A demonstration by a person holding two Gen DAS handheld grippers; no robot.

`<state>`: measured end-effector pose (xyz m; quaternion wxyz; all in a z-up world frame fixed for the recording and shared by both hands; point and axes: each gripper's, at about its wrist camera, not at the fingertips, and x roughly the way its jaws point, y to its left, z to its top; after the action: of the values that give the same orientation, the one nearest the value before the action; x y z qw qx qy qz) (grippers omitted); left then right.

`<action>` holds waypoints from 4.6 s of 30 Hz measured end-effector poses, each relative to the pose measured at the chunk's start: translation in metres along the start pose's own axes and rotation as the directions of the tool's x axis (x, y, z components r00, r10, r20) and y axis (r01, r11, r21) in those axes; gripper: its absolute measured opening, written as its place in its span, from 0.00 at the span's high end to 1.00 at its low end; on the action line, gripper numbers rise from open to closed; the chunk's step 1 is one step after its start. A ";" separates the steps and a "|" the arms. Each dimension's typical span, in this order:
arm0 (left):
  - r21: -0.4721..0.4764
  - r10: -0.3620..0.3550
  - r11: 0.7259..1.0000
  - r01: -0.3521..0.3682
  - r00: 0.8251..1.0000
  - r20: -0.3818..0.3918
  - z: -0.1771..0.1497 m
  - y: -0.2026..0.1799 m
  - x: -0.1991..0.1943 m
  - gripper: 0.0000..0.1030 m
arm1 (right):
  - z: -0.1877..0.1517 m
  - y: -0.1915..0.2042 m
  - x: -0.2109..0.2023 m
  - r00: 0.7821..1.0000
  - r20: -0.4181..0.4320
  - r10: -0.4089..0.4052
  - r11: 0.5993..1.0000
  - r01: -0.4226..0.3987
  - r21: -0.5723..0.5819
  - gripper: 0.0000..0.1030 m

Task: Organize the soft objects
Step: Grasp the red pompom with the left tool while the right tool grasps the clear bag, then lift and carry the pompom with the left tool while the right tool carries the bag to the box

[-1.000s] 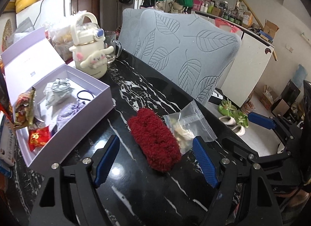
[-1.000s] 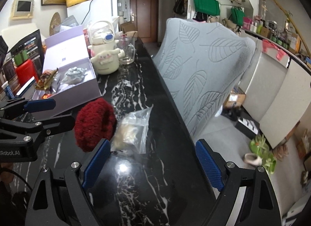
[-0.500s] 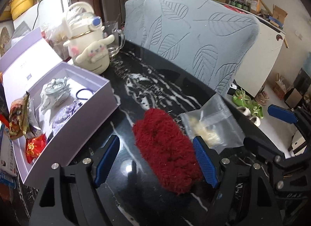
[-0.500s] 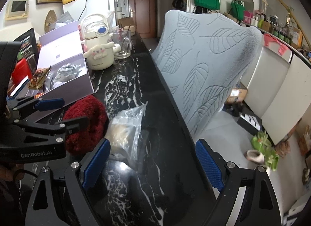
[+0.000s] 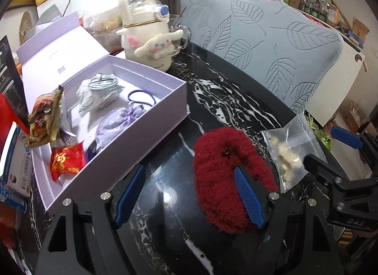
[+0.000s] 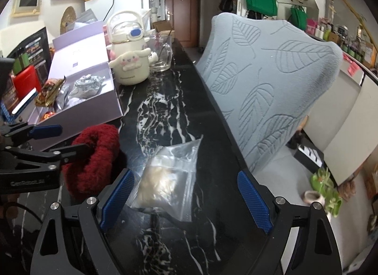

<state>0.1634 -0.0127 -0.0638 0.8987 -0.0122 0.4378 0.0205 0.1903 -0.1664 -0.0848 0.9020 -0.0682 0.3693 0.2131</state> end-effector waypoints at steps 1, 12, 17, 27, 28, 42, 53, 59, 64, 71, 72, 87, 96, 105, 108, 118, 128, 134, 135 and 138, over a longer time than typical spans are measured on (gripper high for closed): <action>-0.001 0.001 1.000 -0.001 1.000 0.003 -0.001 0.000 -0.002 0.25 | 0.000 0.002 0.003 1.000 -0.003 -0.003 1.000 0.003 -0.006 0.13; -0.016 -0.037 0.999 0.037 0.999 0.030 -0.005 0.009 -0.014 0.25 | 0.004 0.013 0.036 0.998 -0.048 0.028 1.000 -0.029 -0.004 0.13; -0.016 -0.074 0.997 0.075 0.996 0.044 -0.003 0.007 -0.017 0.25 | 0.002 0.015 0.049 0.995 -0.093 0.035 0.999 -0.035 -0.002 0.18; -0.001 -0.183 0.983 0.183 0.983 0.011 0.000 -0.014 -0.004 0.25 | -0.004 0.004 0.046 0.993 -0.109 0.041 0.999 -0.041 0.002 0.58; 0.000 -0.189 0.982 0.189 0.982 0.007 0.000 -0.016 -0.003 0.25 | -0.004 0.002 0.045 0.993 -0.110 0.045 0.999 -0.044 0.011 0.60; -0.003 -0.158 0.987 0.159 0.981 -0.115 -0.010 -0.037 0.035 0.25 | -0.024 -0.031 0.022 0.992 -0.111 0.068 0.993 -0.057 0.100 0.66; 0.049 -0.064 0.997 0.067 0.996 -0.056 -0.014 -0.042 0.039 0.24 | -0.034 -0.039 0.015 0.990 -0.112 0.092 0.989 -0.077 0.130 0.66; 0.048 -0.082 0.995 0.084 0.995 -0.051 -0.021 -0.040 0.024 0.55 | -0.037 -0.040 0.010 0.989 -0.107 0.100 0.988 -0.086 0.129 0.67; 0.052 -0.103 0.993 0.105 0.994 -0.034 -0.024 -0.045 0.014 0.58 | -0.039 -0.043 0.003 0.991 -0.094 0.097 0.987 -0.084 0.138 0.68; 0.066 -0.108 0.992 0.107 0.994 0.008 -0.030 -0.049 -0.011 0.58 | -0.039 -0.038 -0.010 0.993 -0.069 0.100 0.988 -0.091 0.128 0.69; 0.069 -0.107 0.992 0.106 0.994 0.012 -0.032 -0.049 -0.014 0.58 | -0.039 -0.037 -0.012 0.993 -0.066 0.101 0.988 -0.092 0.123 0.69; 0.031 -0.089 0.996 0.088 0.994 0.063 -0.056 -0.025 -0.060 0.58 | -0.036 0.004 -0.027 0.984 -0.045 0.175 0.983 -0.172 0.061 0.69; -0.015 -0.047 0.999 0.048 0.997 0.062 -0.070 0.004 -0.071 0.58 | -0.032 0.043 -0.024 0.969 -0.059 0.239 0.971 -0.238 0.014 0.69; -0.059 -0.010 0.998 0.014 0.998 0.069 -0.082 0.026 -0.085 0.58 | -0.031 0.078 -0.020 0.948 -0.081 0.309 0.949 -0.313 -0.042 0.69; -0.072 0.002 0.997 0.003 0.998 0.070 -0.085 0.034 -0.089 0.58 | -0.031 0.089 -0.020 0.940 -0.087 0.330 0.940 -0.336 -0.064 0.69; -0.102 0.051 0.994 -0.044 0.996 0.068 -0.097 0.056 -0.101 0.58 | -0.032 0.123 -0.020 0.911 -0.115 0.395 0.906 -0.408 -0.113 0.69; -0.161 0.066 0.986 -0.053 0.995 0.072 -0.102 0.083 -0.111 0.58 | -0.024 0.151 -0.021 0.887 -0.134 0.442 0.875 -0.459 -0.156 0.69; -0.185 0.092 0.980 -0.072 0.990 0.105 -0.096 0.099 -0.120 0.58 | -0.012 0.167 -0.023 0.879 -0.123 0.461 0.858 -0.476 -0.190 0.69; -0.184 0.100 0.980 -0.077 0.988 0.115 -0.093 0.101 -0.122 0.58 | -0.010 0.169 -0.024 0.879 -0.118 0.463 0.857 -0.478 -0.195 0.69; -0.185 0.113 0.979 -0.087 0.984 0.136 -0.086 0.107 -0.127 0.58 | 0.000 0.173 -0.026 0.875 -0.105 0.473 0.850 -0.484 -0.208 0.69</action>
<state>0.0121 0.0878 -0.0173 0.9214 -0.0689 0.3676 0.1057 0.0987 -0.0194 -0.0608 0.7972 -0.0823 0.3701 0.4698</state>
